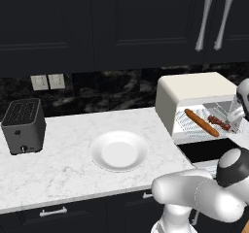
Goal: Pick up the kebab skewer and baguette bread, and place them inside the toaster oven. Close the toaster oven door and start by setting the timer.
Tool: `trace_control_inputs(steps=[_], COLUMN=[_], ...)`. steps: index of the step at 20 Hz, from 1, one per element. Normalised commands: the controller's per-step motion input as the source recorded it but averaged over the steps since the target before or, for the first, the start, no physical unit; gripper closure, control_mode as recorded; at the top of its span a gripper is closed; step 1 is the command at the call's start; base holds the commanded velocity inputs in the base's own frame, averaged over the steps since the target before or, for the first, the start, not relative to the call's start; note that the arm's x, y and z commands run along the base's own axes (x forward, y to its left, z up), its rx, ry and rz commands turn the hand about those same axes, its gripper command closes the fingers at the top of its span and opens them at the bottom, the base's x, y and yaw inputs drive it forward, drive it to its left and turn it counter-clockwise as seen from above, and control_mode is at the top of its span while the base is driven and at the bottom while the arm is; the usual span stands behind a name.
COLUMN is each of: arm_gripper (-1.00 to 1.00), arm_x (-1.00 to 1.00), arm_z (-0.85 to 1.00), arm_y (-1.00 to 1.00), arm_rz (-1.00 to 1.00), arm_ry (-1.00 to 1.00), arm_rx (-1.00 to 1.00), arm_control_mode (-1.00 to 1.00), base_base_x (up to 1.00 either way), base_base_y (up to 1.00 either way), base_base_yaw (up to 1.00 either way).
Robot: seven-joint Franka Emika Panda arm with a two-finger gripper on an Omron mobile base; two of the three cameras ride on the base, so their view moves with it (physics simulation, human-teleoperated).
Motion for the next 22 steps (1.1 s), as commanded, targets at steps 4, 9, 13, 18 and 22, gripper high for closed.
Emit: trace_control_inputs(steps=[4, 9, 13, 18, 22], arm_gripper=[-1.00, -1.00, -1.00, -1.00, -1.00], arm_x=[-0.56, -0.94, -0.59, 0.09, 0.33], arm_z=[0.33, -0.01, -0.64, -0.85, -0.42], arm_y=[0.01, 0.11, 0.27, 0.26, 0.03], arm_rz=[-0.24, -0.23, -0.19, -0.08, -0.01], arm_ry=[0.01, 0.11, 0.29, 0.24, 0.01], arm_rx=[-0.02, -0.01, -0.10, -0.05, 0.00], arm_control_mode=[-1.00, -1.00, -1.00, -1.00, -1.00], base_base_x=[0.00, 0.00, 0.00, 0.00, 0.00], base_base_y=[0.00, 0.00, 0.00, 0.00, 0.00], base_base_yaw=[0.00, 0.00, 0.00, 0.00, 0.00])
